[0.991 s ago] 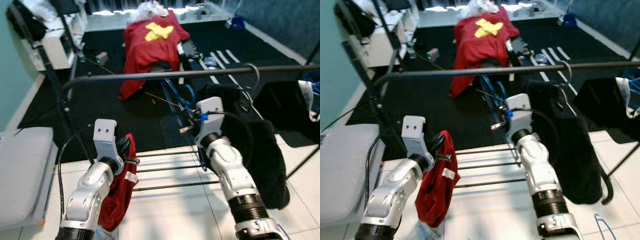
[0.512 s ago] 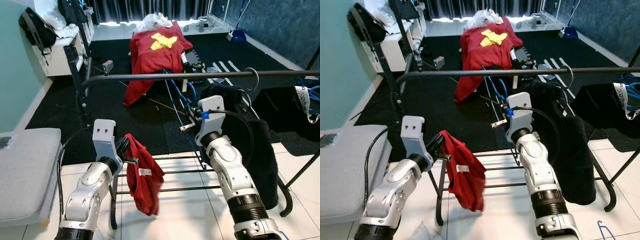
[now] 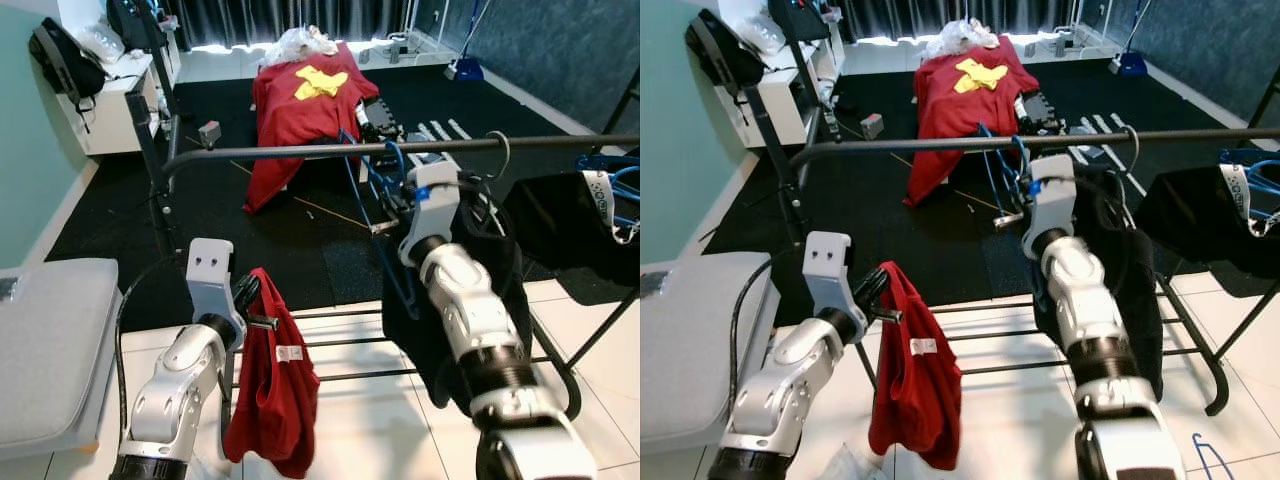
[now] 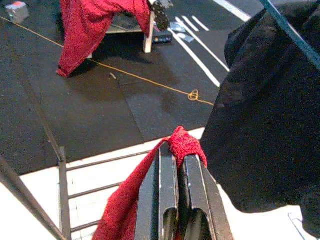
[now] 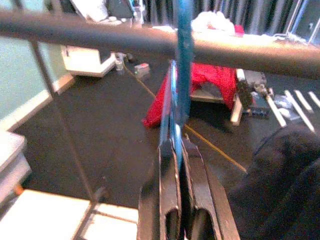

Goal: Hang hanger

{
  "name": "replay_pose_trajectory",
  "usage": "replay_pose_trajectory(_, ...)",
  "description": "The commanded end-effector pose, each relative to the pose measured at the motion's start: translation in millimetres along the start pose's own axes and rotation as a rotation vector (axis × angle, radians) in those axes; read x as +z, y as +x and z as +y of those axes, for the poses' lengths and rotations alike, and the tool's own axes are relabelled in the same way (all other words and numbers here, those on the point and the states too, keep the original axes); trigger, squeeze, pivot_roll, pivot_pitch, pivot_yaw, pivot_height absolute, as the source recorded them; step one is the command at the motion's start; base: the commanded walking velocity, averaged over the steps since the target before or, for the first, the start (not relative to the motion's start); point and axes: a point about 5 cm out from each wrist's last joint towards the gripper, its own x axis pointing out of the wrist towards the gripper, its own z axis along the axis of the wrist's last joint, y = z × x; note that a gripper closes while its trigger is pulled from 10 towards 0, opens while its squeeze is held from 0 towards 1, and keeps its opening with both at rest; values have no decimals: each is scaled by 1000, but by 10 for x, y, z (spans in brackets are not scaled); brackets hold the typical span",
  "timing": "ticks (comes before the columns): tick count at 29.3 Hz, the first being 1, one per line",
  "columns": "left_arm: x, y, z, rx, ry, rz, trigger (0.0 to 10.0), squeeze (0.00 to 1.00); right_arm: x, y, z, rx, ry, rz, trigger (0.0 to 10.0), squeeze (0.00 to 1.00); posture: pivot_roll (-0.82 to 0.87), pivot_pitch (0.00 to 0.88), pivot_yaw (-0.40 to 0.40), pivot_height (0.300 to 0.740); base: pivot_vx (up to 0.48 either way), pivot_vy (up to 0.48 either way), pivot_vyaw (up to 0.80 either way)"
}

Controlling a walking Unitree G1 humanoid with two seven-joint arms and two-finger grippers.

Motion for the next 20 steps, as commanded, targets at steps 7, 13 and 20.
replay_pose_trajectory(7, 9, -102, 49, 11, 18, 5, 10000, 0, 101, 98, -37, 16, 13, 18, 10000, 0, 101, 105, 16, 740, 0, 0, 0)
replay_pose_trajectory(13, -25, -193, 65, 8, 30, 29, 10000, 0, 145, 147, -57, 30, 44, 60, 10000, 0, 113, 114, 12, 740, 0, 0, 0)
replay_pose_trajectory(20, 112, -256, -149, -216, 21, -49, 10000, 0, 90, 153, -79, 29, 79, 96, 10000, 0, 122, 123, 18, 740, 0, 0, 0)
